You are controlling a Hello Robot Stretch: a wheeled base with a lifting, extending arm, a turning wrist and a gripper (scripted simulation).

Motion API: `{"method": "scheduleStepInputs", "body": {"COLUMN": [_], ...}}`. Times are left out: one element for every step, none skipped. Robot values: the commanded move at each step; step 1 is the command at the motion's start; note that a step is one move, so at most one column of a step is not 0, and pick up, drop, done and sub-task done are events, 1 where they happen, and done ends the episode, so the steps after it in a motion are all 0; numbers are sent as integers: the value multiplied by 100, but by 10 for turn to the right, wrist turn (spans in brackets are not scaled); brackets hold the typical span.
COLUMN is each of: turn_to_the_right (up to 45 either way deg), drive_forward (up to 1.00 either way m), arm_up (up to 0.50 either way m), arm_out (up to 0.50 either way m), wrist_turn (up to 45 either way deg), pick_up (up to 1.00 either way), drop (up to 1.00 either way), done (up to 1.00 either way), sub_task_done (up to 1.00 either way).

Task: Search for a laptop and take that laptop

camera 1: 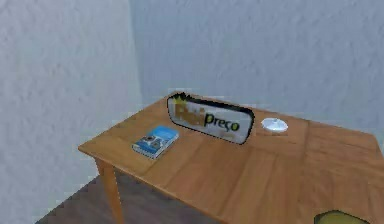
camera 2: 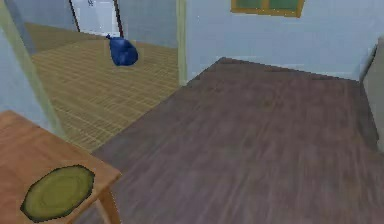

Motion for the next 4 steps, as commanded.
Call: {"method": "scheduleStepInputs", "body": {"turn_to_the_right": [450, 450, 450, 120], "drive_forward": [0, 0, 0, 0], "arm_up": [0, 0, 0, 0], "arm_out": [0, 0, 0, 0], "wrist_turn": [0, 0, 0, 0], "pick_up": [0, 0, 0, 0], "drop": [0, 0, 0, 0], "done": [0, 0, 0, 0], "sub_task_done": [0, 0, 0, 0]}}
